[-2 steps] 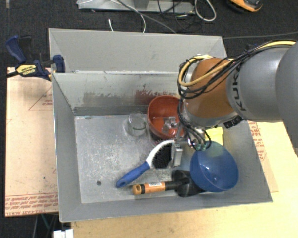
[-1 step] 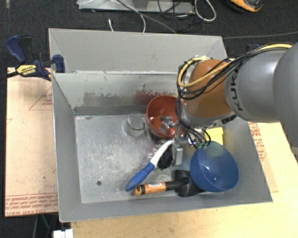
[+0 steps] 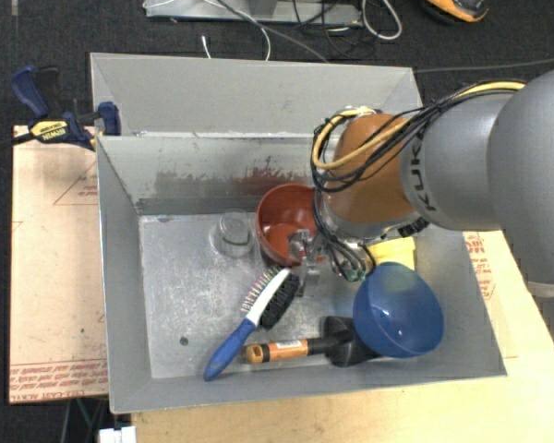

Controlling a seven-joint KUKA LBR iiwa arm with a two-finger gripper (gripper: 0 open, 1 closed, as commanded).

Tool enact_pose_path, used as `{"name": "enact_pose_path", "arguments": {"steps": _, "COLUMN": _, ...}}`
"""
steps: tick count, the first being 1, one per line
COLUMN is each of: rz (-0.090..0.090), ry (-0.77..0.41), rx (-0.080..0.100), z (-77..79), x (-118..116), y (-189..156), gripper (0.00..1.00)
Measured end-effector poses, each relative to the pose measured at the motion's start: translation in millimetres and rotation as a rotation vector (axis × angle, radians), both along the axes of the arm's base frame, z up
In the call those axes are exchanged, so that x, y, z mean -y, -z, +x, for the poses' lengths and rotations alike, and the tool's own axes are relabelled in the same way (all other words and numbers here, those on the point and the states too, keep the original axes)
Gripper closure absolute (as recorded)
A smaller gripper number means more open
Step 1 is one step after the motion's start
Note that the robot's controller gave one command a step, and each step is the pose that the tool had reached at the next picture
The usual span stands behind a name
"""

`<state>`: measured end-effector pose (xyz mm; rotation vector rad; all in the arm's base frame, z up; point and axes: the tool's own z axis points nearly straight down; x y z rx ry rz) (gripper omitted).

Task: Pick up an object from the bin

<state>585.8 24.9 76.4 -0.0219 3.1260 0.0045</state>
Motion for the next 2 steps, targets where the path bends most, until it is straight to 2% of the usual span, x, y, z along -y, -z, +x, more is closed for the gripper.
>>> {"name": "enact_pose_path", "arguments": {"steps": 1, "rz": 0.000, "ry": 0.000, "rx": 0.000, "z": 0.1, "x": -0.2, "y": 0.0, "gripper": 1.00}}
{"name": "enact_pose_path", "arguments": {"steps": 2, "rz": 0.000, "ry": -0.015, "rx": 0.020, "z": 8.3, "x": -15.1, "y": -0.1, "gripper": 1.00}}
